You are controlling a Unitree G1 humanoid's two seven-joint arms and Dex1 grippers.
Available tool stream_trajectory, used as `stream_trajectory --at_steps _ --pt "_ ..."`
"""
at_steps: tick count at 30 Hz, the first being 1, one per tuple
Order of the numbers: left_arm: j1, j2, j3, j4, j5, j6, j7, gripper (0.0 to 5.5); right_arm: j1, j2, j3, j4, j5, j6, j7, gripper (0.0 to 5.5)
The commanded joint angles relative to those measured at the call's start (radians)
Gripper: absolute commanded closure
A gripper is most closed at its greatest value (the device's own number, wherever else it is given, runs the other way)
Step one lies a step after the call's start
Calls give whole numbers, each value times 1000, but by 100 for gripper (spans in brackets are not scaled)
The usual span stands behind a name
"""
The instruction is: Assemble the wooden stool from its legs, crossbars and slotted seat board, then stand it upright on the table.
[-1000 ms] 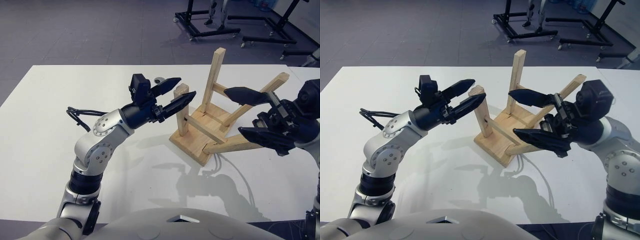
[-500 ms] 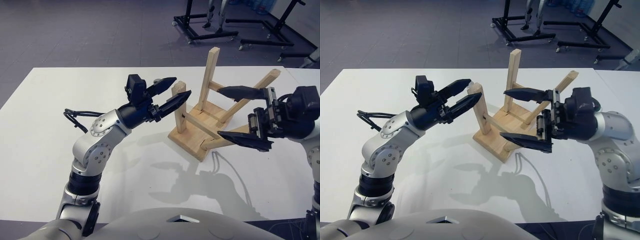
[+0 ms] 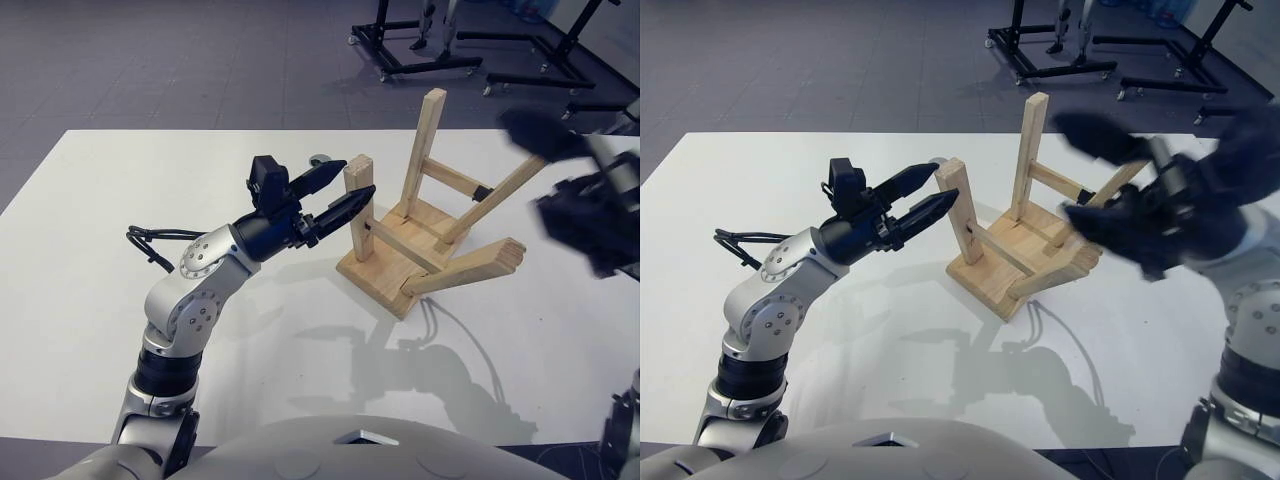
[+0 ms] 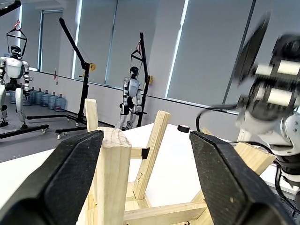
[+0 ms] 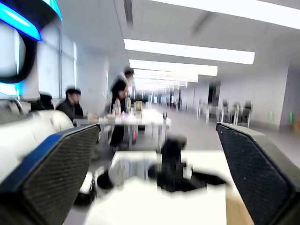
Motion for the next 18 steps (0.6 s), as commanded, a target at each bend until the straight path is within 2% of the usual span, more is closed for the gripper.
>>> stream_trajectory --at_steps 1,5,12,18 --pt "4 2 0 2 10 2 -2 214 89 -26 192 -4 -358 -161 98 92" --pt "8 1 4 2 12 -1 3 214 30 7 152 -19 -230 -138 63 92" --pt "-16 -11 41 -14 -5 -21 13 214 -169 51 0 43 136 -41 -88 92" --pt "-278 -34 121 58 -2 -69 39 214 -229 105 -25 73 143 -49 -153 92"
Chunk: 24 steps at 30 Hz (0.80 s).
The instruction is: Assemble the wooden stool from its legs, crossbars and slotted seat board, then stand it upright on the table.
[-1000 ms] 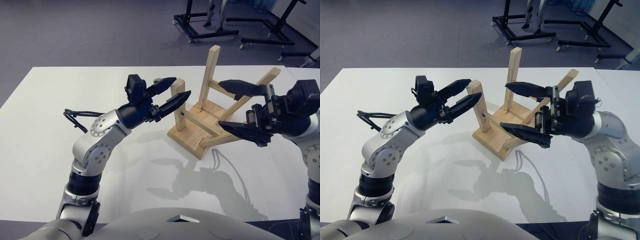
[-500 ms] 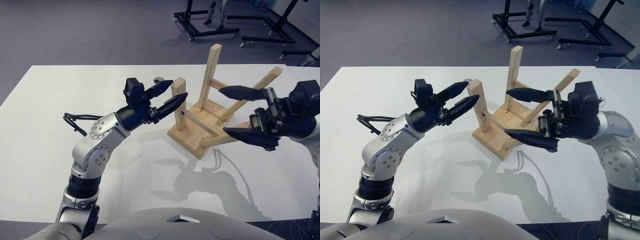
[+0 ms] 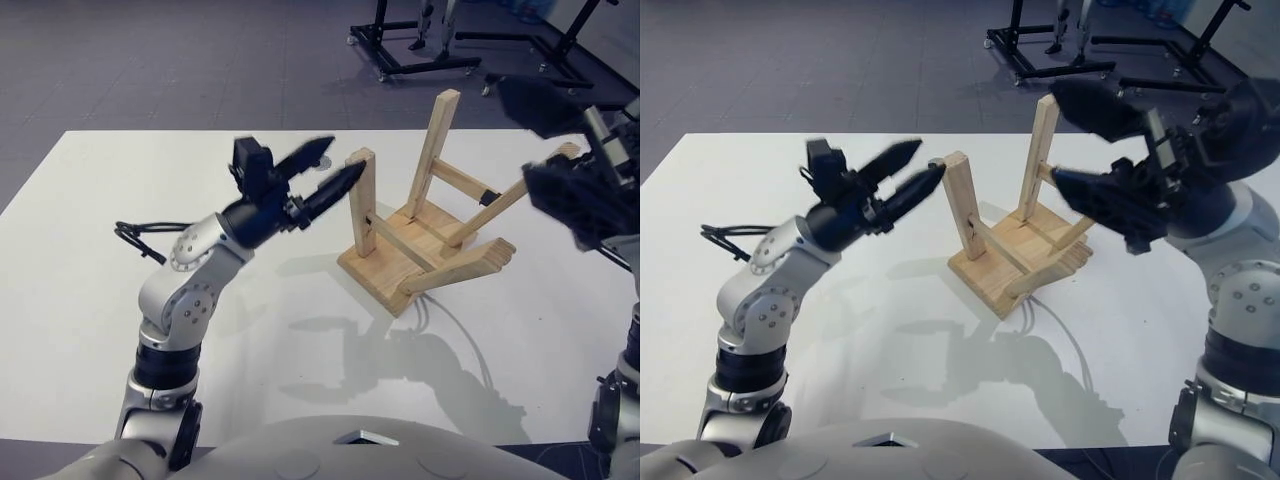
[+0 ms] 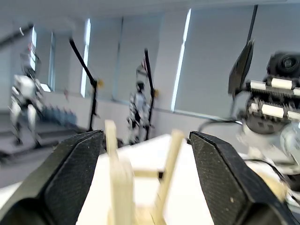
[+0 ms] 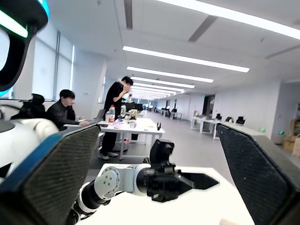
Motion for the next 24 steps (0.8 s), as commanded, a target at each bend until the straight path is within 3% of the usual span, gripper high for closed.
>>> stream_trajectory --at_steps 1,5,12,16,21,24 --pt "-217 -12 26 81 -11 5 -8 214 -4 45 4 1 -50 -11 -16 92" --pt "-368 -21 -10 238 35 -1 -57 214 1 83 19 -8 -98 -20 -20 92" --pt "-429 -64 -57 479 130 -36 -127 214 4 114 24 -16 -136 -18 -12 92" --pt "-374 -97 -109 577 186 -47 -159 214 1 116 28 -12 -149 -15 0 92" --pt "-193 -82 -291 640 310 -54 -221 214 -7 115 36 -12 -161 -9 13 92" --pt "-184 -77 -271 604 291 -61 -216 214 -11 115 30 -7 -161 -12 10 92"
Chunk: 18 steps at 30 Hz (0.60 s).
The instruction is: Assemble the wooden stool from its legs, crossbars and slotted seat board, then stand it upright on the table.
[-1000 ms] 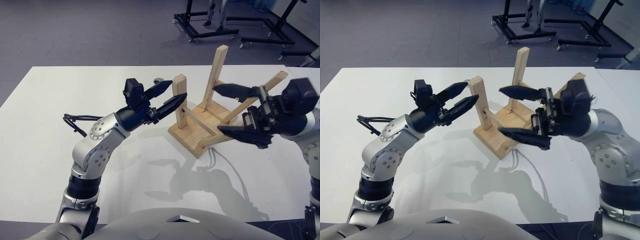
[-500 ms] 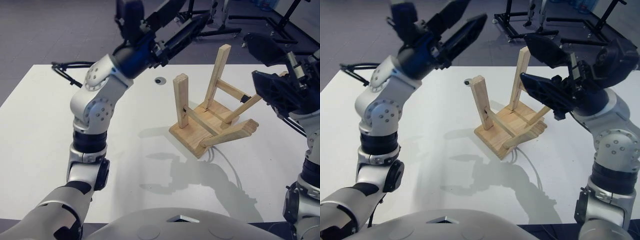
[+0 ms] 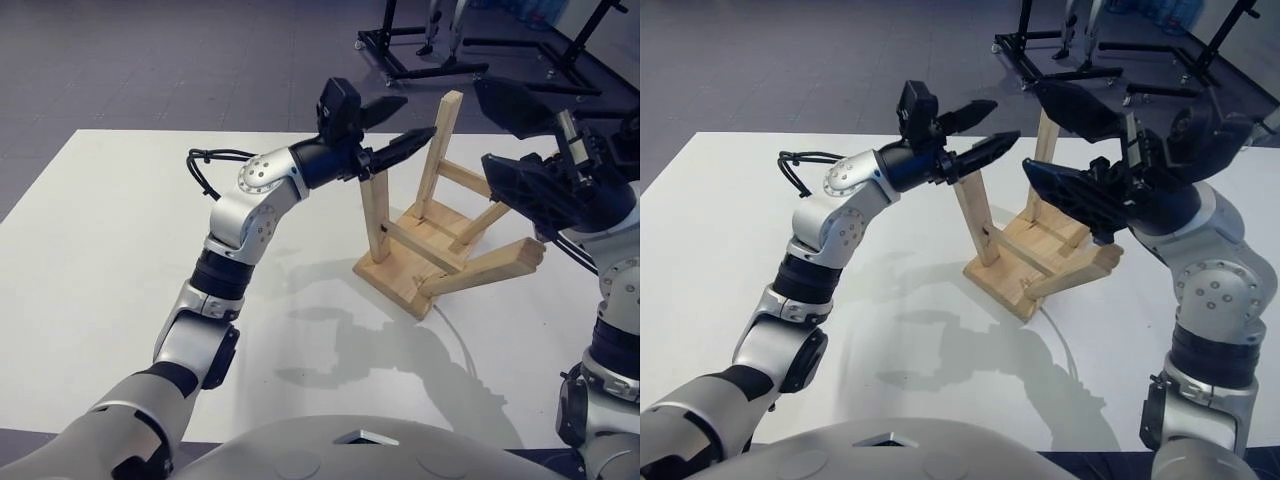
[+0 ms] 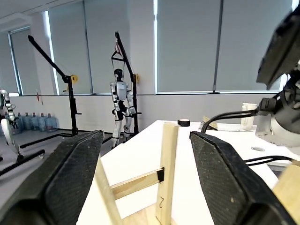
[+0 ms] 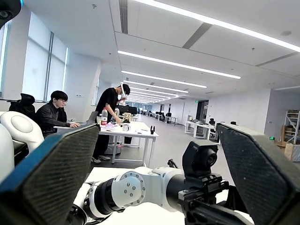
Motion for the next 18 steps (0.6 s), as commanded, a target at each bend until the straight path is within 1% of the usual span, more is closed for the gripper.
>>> stream_trajectory --at_steps 1,7,10,14,15,18 --pt "117 34 -52 39 59 90 -7 214 -14 0 -9 2 -11 3 -2 92" --pt "32 28 56 -106 -13 137 37 214 -9 36 -36 10 -17 -25 -44 92" --pt "19 17 99 -203 -59 167 55 214 -31 73 -76 46 -43 -76 -101 92" --pt "76 25 129 -345 -112 215 93 214 -75 101 -127 99 -76 -147 -169 92" --pt "105 35 136 -376 -117 223 102 214 -101 105 -144 128 -109 -182 -197 92" --pt "209 61 179 -448 -132 236 145 214 -177 77 -167 294 -293 -301 -283 92"
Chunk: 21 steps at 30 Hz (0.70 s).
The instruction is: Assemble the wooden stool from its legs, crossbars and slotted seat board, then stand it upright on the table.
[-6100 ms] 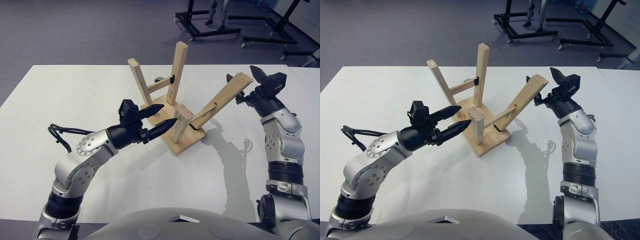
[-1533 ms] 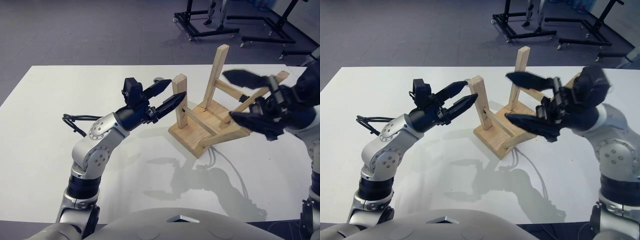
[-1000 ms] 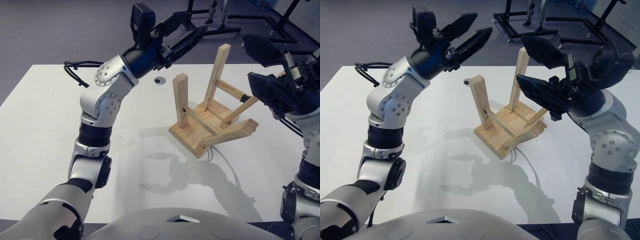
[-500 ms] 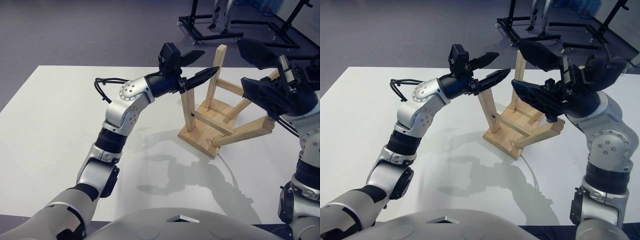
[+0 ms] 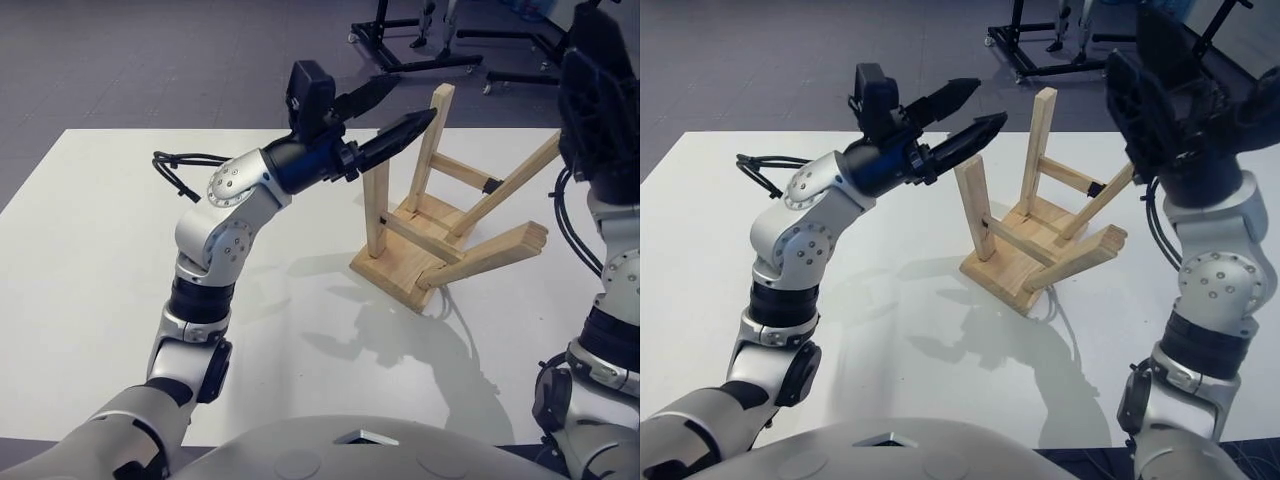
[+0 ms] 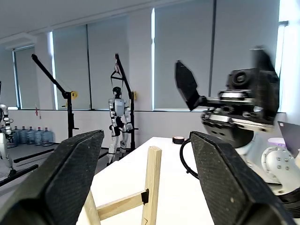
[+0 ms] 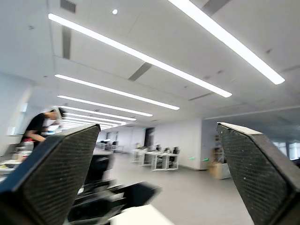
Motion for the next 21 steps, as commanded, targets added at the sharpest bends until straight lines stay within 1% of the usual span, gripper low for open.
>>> stream_trajectory --at_steps 1,4,7,9,11,13,15,18,20,21 --pt "126 37 58 -81 -16 26 56 214 -98 -36 -30 204 -214 -133 -103 92" --pt "238 48 94 -135 -26 28 96 214 -156 -62 -56 449 -396 -272 -203 92" --pt "320 48 79 -157 -17 23 113 214 -188 -85 -40 696 -560 -395 -284 92" --pt "358 41 64 -159 -12 16 124 214 -238 -77 -70 848 -584 -441 -349 92" --pt "377 32 48 -153 -4 6 129 214 -289 -73 -88 980 -583 -462 -372 92" --pt "386 27 34 -145 6 -4 127 214 -328 -85 -54 1132 -660 -518 -426 92" --pt "388 22 26 -131 13 -16 125 214 -355 -91 19 1273 -771 -559 -482 92" --pt "381 19 16 -105 24 -32 116 214 -368 -67 129 1387 -904 -618 -491 92" --pt "381 19 10 -90 27 -40 108 214 -368 -29 176 1426 -946 -648 -442 92" --pt "386 20 10 -86 28 -42 107 214 -362 -7 192 1429 -947 -665 -376 92"
